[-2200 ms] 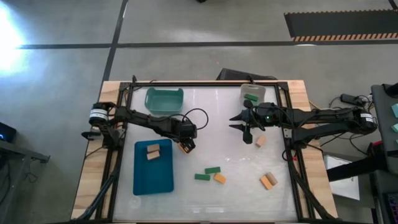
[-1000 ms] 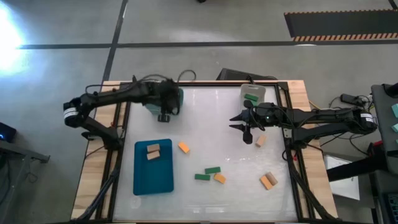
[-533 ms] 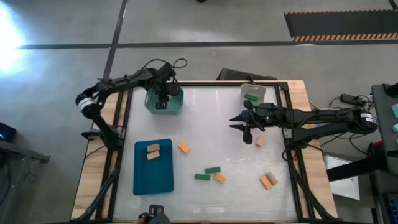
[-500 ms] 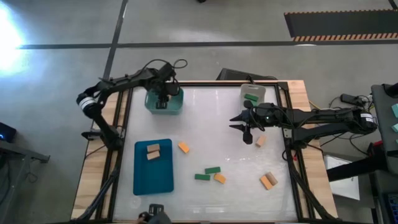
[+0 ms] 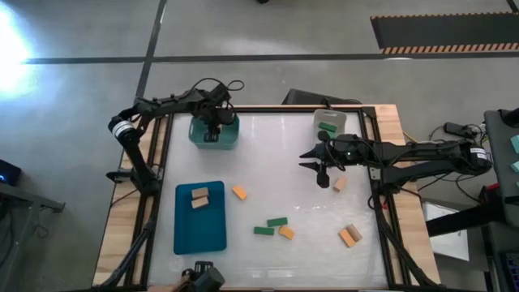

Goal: Sort & place blocks by color
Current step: Put the yellow block into the green bin, then put the light brown block into the blue bin

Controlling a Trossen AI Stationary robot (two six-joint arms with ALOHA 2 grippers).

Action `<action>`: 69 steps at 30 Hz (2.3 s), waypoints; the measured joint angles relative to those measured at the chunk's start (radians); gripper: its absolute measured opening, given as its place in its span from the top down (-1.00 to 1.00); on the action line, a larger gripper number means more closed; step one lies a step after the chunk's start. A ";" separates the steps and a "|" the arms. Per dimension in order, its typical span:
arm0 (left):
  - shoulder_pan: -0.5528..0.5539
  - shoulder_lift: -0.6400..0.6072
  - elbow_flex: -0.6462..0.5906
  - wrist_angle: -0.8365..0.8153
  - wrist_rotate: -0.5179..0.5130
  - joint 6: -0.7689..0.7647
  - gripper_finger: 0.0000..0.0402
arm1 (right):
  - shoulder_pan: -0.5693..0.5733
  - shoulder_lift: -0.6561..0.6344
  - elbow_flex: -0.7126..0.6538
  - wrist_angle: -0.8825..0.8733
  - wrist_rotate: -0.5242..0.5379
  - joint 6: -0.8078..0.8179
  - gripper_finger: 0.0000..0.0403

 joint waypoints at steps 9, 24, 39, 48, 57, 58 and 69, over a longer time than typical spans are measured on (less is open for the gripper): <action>-0.002 -0.035 0.000 -0.002 -0.008 -0.006 0.07 | 0.000 0.000 0.000 0.000 0.002 0.002 0.44; -0.189 -0.329 -0.032 0.024 0.038 -0.516 0.15 | 0.003 0.002 -0.029 0.002 0.016 0.205 0.49; -0.583 -0.673 -0.434 0.688 0.024 -0.792 0.15 | 0.059 0.022 -0.009 0.000 0.015 0.549 0.59; -0.612 -0.731 -0.567 0.898 0.023 -0.795 0.15 | 0.134 0.118 0.112 -0.171 0.014 0.788 0.64; -0.612 -0.732 -0.584 0.911 0.023 -0.791 0.15 | 0.142 0.260 0.232 -0.710 0.017 1.117 0.66; -0.612 -0.732 -0.584 0.910 0.023 -0.787 0.15 | 0.142 0.271 0.232 -0.747 0.018 1.164 0.66; -0.612 -0.732 -0.584 0.910 0.014 -0.684 0.15 | 0.180 0.303 0.232 -1.054 0.093 1.499 0.29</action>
